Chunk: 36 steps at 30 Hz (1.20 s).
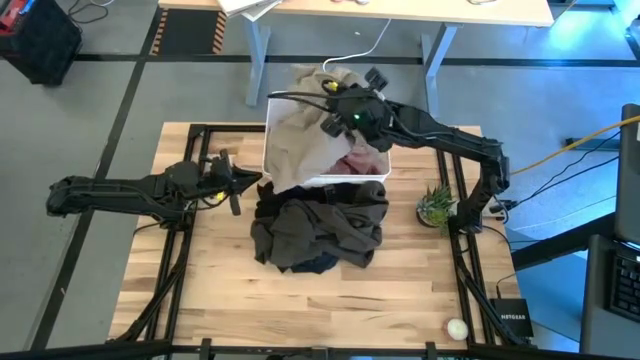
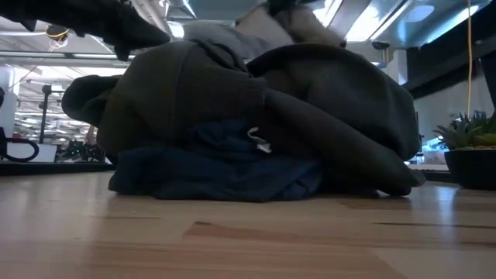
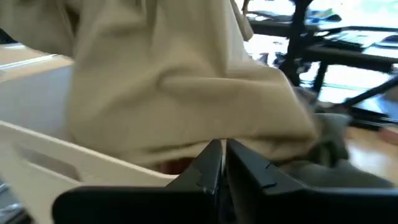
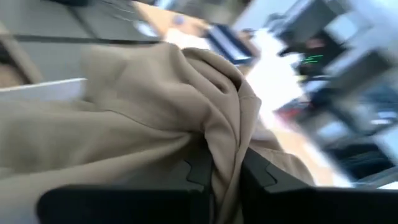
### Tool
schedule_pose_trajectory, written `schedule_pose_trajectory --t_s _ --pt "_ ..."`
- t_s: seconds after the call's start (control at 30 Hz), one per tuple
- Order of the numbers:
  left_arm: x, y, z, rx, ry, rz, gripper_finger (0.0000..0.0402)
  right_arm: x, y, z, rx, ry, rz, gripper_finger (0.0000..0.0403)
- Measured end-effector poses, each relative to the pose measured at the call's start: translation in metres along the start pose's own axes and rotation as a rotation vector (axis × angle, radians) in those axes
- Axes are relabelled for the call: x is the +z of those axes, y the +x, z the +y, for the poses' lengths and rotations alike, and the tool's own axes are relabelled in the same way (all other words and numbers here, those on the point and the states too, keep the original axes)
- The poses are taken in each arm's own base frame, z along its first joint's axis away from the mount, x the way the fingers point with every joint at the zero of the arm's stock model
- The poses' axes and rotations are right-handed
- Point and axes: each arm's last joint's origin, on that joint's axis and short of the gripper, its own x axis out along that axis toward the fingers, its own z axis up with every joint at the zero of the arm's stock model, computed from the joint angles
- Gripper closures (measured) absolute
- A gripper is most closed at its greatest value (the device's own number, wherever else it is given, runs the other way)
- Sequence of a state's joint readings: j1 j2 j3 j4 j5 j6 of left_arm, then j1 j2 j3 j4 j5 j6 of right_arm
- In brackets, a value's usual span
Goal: Sort clothes
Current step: Put the light brown pants into the bin, then put the gray jacket into the bin
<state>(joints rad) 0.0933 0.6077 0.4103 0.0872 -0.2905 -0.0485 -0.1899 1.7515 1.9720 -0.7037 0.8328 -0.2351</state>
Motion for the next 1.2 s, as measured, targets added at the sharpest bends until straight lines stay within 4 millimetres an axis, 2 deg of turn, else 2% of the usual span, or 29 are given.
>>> schedule_pose_trajectory --t_s 0.13,0.27,0.47,0.6,0.7,0.77,0.87,0.97,1.07,1.13,1.2 --pt "-0.002 0.003 0.002 0.082 0.031 0.015 0.0384 -0.012 0.017 0.007 0.128 0.093 0.021 0.0306" --pt "-0.003 0.004 0.001 0.082 0.032 0.019 0.0384 -0.009 0.011 0.000 0.123 0.111 0.030 0.0255" --pt "-0.002 0.004 0.000 0.035 0.037 0.017 0.0384 0.013 -0.051 -0.019 0.214 0.073 0.007 0.0198" --pt "-0.001 0.004 0.000 0.033 0.024 0.003 0.0384 0.016 -0.092 -0.010 0.365 0.063 0.007 0.0193" --pt "-0.001 0.004 0.000 0.032 0.017 0.005 0.0384 0.010 -0.118 0.011 0.565 0.029 0.035 0.0195" --pt "-0.002 0.004 0.000 0.032 0.001 0.010 0.0384 0.003 -0.129 0.035 0.688 -0.013 0.060 0.0196" --pt "-0.003 0.004 0.000 0.031 -0.026 0.019 0.0384 -0.016 -0.139 0.077 0.775 -0.117 0.100 0.0197" --pt "-0.003 0.004 0.000 0.028 -0.046 0.019 0.0384 -0.041 -0.137 0.117 0.778 -0.189 0.120 0.0197" --pt "-0.003 0.004 0.000 0.028 -0.049 0.023 0.0384 -0.060 -0.127 0.146 0.765 -0.182 0.101 0.0195" --pt "-0.003 0.004 0.000 0.027 -0.061 0.025 0.0384 -0.070 -0.120 0.158 0.752 -0.168 0.087 0.0188" --pt "-0.005 0.004 -0.001 -0.001 -0.068 0.041 0.0384 -0.073 -0.111 0.161 0.721 -0.148 0.085 0.0173"
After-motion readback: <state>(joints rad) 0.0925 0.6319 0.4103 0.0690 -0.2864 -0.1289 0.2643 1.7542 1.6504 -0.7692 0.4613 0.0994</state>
